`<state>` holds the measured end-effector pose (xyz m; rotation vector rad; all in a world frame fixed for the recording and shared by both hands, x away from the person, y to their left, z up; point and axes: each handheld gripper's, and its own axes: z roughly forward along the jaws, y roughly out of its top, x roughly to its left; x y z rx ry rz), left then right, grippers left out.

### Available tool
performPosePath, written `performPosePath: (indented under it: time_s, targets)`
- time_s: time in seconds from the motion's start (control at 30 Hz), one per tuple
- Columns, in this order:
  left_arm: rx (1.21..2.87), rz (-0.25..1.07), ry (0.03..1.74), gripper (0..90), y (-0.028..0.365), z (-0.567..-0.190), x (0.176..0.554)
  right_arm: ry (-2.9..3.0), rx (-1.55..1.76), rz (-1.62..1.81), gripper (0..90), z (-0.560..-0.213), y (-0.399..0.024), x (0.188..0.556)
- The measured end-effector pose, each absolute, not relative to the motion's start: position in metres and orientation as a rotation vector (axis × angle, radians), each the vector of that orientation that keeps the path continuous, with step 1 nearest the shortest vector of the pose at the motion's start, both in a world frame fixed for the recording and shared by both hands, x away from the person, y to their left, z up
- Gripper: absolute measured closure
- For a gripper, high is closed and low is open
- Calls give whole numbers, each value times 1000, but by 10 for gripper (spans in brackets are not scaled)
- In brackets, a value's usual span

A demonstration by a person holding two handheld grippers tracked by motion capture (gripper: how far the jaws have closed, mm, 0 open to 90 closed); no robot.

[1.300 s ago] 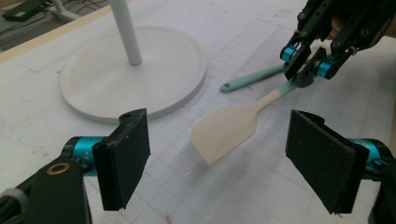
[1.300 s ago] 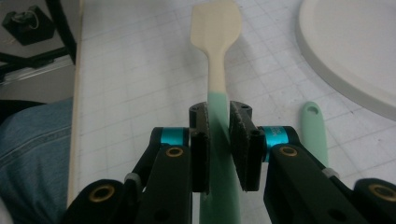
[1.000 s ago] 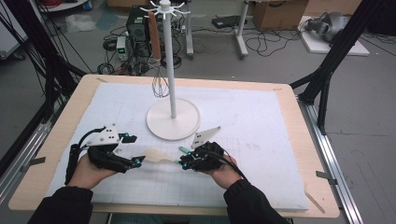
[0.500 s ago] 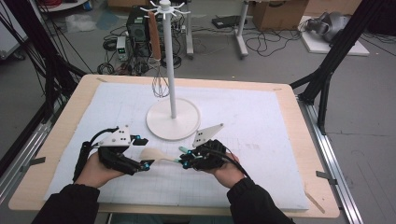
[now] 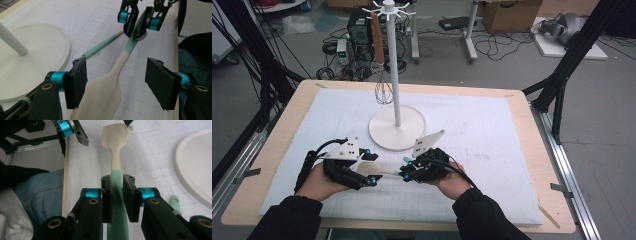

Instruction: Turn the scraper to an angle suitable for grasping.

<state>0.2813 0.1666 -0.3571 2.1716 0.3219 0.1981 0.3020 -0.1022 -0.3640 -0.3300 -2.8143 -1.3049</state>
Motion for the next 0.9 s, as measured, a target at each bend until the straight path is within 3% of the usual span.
performPosePath:
  time_s: [0.6, 0.9]
  targets:
    - [2303, 82, 222, 486, 148, -372, 287, -2814, -232, -1268, 788, -363, -88, 297]
    - [2349, 6, 174, 622, 145, -377, 287, -2808, -193, -1249, 787, -363, -84, 292]
